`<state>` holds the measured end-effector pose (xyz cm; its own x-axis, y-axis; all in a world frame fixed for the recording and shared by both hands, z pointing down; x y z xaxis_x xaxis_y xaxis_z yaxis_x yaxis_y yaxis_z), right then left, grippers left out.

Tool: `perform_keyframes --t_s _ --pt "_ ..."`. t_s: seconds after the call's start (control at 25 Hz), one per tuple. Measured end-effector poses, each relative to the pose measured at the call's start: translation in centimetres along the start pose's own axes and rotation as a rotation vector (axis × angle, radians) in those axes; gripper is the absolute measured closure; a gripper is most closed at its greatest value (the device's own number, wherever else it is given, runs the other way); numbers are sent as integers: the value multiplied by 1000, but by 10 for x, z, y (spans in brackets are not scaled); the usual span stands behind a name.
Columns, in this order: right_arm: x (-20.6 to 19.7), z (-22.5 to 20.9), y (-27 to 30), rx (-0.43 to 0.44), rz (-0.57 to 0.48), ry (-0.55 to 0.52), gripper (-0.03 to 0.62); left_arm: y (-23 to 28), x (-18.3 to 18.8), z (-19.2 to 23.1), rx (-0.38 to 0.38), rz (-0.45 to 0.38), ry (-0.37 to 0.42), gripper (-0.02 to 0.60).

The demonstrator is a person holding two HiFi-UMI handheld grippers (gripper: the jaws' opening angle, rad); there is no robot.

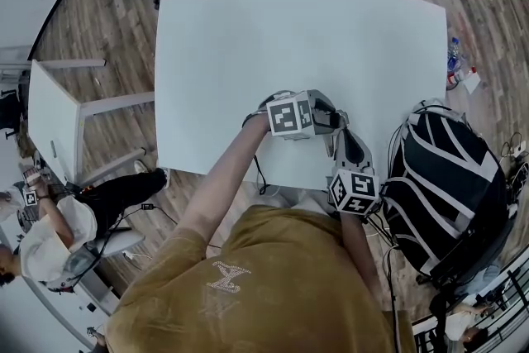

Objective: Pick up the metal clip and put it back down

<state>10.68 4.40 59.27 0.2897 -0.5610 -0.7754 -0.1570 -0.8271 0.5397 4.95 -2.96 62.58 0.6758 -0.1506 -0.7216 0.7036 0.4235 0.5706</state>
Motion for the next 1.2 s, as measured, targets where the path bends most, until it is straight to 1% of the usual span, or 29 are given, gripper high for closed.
perform_keyframes --t_s 0.12,0.32,0.44,0.6,0.84,0.92,1.08,1.12,1.16,1.2 --pt "2 -2 2 2 -4 -8 583 -4 -1 -1 6 6 -24 397" --pt "4 0 4 27 -2 -30 583 -9 -8 -4 27 13 -27 397" --pt "5 1 6 38 2 -39 583 -11 -6 -2 31 -17 -23 397" --pt "6 0 9 38 2 -36 583 -14 5 0 14 -71 -50 397" --pt "6 1 10 49 0 -46 583 -11 9 1 5 -82 -27 397" --pt "6 1 10 49 -2 -46 583 -8 11 1 -5 -78 -40 397" --pt "7 -2 10 28 -16 -49 583 -6 10 0 -50 -29 -73 402" --pt "7 -4 9 21 -20 -45 583 -7 8 -1 -61 -13 -82 434" --pt "8 -5 9 18 -22 -41 583 -7 5 -4 -71 2 -89 488" --pt "9 -6 10 18 -23 -38 583 -7 2 -7 -83 11 -98 518"
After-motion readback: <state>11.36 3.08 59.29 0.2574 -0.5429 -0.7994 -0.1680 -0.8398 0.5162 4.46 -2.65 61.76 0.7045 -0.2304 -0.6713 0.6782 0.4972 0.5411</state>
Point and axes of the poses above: the fingertips, and each gripper's own axes: y forward along the fingers, z to its left, x out of its top, the point moved 5 cm from there along -y, backward along the fingers, and after that the axes turned 7 degrees about -z, right-handed, at the moved point
